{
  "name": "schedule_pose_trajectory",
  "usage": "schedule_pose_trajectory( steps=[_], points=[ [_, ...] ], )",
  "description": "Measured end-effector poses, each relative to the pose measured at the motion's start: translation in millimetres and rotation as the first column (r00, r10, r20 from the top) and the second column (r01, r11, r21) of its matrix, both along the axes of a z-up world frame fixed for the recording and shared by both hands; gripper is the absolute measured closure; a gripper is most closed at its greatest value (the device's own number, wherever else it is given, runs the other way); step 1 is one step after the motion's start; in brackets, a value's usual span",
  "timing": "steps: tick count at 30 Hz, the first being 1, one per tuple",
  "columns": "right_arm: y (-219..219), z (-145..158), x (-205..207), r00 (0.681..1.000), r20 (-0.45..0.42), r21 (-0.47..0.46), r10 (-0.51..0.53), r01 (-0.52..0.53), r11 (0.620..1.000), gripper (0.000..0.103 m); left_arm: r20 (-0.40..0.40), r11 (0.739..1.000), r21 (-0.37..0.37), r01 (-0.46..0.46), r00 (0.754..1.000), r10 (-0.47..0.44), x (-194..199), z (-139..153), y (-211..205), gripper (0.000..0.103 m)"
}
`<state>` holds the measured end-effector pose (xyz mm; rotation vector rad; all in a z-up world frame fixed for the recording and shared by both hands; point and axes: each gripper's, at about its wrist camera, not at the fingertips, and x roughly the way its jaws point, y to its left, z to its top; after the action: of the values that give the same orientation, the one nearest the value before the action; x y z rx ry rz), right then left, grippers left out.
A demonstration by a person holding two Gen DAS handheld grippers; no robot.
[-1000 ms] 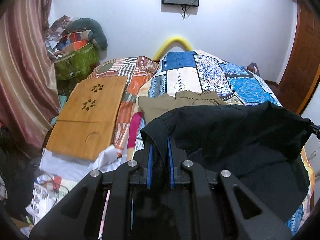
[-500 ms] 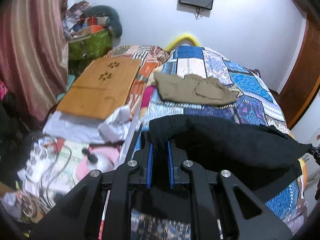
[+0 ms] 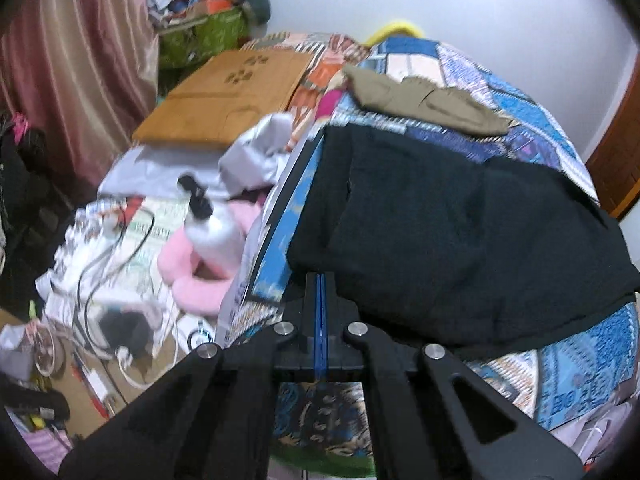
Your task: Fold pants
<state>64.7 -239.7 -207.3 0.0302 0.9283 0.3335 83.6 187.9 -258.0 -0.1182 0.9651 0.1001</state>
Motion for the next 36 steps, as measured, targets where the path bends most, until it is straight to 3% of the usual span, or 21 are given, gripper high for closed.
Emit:
schedule_pose_trajectory(
  steps=[4,10,13,15,18,22,27,30,36],
  points=[
    [0.1,-0.6,-2.4,1.000,-0.019,-0.021,0.004,-0.005,1.000,0.095,-0.022,0.999,0.024,-0.025,0.999,0.026,-4.9,-2.7,7.8,0.103],
    [-23.0,5.0,-10.9,0.999,-0.034,-0.075,-0.034,0.031,0.997,0.095,0.027,0.996,0.093,-0.002,1.000,0.000,3.6,29.1,-4.6,0.099],
    [-43.8,9.2,-11.0,0.995,-0.047,-0.064,-0.091,0.088,0.994,0.095,0.051,0.994,0.107,0.032,0.998,-0.038,16.3,44.8,-19.9,0.082],
    [-51.8,15.0,-8.6,0.993,-0.036,-0.067,-0.117,0.114,0.991,0.095,0.074,0.992,0.114,0.059,0.995,-0.068,27.5,54.7,-34.1,0.061],
    [-56.2,26.8,3.5,0.992,-0.012,-0.066,-0.125,0.123,0.990,0.094,0.097,0.987,0.118,0.107,0.988,-0.119,45.7,65.6,-59.3,0.058],
    [-47.9,39.7,25.5,0.995,0.025,-0.061,-0.092,0.093,0.994,0.075,0.108,0.983,0.096,0.158,0.980,-0.169,73.3,72.1,-93.3,0.052],
    [-26.3,42.1,53.9,0.997,0.067,-0.084,-0.028,0.034,0.996,0.069,0.098,0.972,0.059,0.228,0.967,-0.233,106.4,65.2,-136.2,0.050],
    [-12.5,32.6,76.0,0.997,0.075,-0.118,0.007,0.002,0.993,0.055,0.076,0.960,0.031,0.279,0.957,-0.281,120.1,52.5,-161.5,0.050],
    [4.6,8.8,115.6,0.999,-0.004,-0.129,0.048,-0.048,0.990,0.055,0.006,0.938,0.010,0.346,0.938,-0.346,131.9,10.3,-201.9,0.050]
  ],
)
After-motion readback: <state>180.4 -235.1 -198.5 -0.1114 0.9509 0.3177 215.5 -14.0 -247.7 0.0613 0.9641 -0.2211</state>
